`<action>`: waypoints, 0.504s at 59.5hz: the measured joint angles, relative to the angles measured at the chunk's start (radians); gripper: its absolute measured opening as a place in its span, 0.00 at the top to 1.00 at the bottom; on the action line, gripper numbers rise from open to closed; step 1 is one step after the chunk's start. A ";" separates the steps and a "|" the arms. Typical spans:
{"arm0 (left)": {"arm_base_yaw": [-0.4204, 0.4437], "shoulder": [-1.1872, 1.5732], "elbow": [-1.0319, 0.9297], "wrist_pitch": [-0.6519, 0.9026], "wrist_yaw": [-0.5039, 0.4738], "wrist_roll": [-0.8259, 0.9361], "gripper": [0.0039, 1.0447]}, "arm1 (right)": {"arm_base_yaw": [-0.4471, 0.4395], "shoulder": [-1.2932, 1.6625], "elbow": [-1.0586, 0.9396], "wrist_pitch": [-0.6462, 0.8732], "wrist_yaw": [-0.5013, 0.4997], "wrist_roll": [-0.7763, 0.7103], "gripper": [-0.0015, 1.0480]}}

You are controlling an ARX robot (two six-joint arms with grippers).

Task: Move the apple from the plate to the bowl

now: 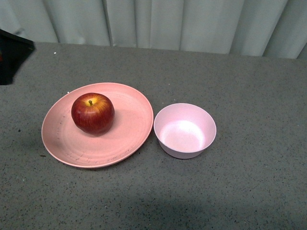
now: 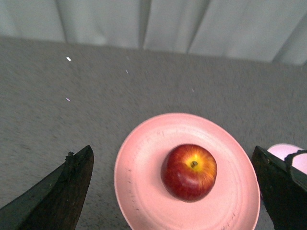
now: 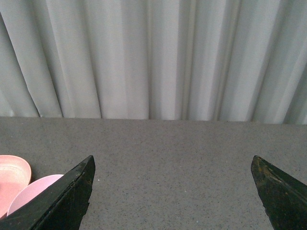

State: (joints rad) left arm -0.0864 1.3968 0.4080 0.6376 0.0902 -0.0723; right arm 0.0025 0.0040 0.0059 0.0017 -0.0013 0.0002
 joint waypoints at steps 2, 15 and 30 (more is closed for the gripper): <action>-0.010 0.051 0.034 -0.011 0.000 -0.001 0.06 | 0.000 0.000 0.000 0.000 0.000 0.000 0.09; -0.066 0.336 0.282 -0.171 0.051 -0.051 0.06 | 0.000 0.000 0.000 0.000 0.000 0.000 0.09; -0.084 0.491 0.397 -0.253 0.022 -0.070 0.06 | 0.000 0.000 0.000 0.000 0.000 0.000 0.09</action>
State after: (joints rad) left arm -0.1703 1.8874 0.8051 0.3851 0.1123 -0.1421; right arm 0.0025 0.0040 0.0059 0.0017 -0.0013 0.0002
